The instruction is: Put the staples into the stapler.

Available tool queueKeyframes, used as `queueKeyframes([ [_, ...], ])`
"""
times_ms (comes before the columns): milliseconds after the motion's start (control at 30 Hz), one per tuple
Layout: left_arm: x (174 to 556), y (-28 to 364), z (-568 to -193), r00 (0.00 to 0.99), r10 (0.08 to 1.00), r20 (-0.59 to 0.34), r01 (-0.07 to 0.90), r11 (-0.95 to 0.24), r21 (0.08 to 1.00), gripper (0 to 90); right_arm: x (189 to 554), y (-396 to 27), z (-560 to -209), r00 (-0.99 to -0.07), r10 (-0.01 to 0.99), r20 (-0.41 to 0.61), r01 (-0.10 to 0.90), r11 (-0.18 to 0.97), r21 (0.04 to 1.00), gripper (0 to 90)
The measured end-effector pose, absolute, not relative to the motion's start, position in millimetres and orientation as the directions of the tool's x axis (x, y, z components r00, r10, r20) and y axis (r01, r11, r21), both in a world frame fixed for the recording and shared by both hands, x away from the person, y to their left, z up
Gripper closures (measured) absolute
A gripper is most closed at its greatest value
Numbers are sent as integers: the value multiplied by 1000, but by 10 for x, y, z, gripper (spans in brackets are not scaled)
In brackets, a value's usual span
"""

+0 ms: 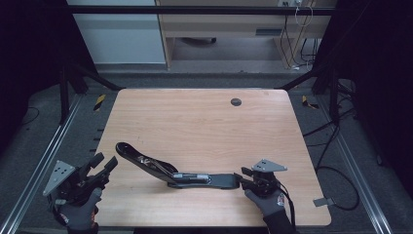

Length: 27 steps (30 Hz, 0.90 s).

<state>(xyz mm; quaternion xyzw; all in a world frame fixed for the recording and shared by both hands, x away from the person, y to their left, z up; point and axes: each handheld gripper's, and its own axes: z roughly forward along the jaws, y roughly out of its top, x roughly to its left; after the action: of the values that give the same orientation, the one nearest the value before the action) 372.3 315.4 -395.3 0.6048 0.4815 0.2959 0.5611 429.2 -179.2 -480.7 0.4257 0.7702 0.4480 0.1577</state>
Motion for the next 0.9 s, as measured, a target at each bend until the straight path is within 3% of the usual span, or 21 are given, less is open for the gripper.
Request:
queueKeyframes([
  [900, 3763, 2723, -4009, 420, 895, -148, 293, 21, 956, 353, 4316, -1727, -4846, -586, 798, 139, 524, 243, 816, 582],
])
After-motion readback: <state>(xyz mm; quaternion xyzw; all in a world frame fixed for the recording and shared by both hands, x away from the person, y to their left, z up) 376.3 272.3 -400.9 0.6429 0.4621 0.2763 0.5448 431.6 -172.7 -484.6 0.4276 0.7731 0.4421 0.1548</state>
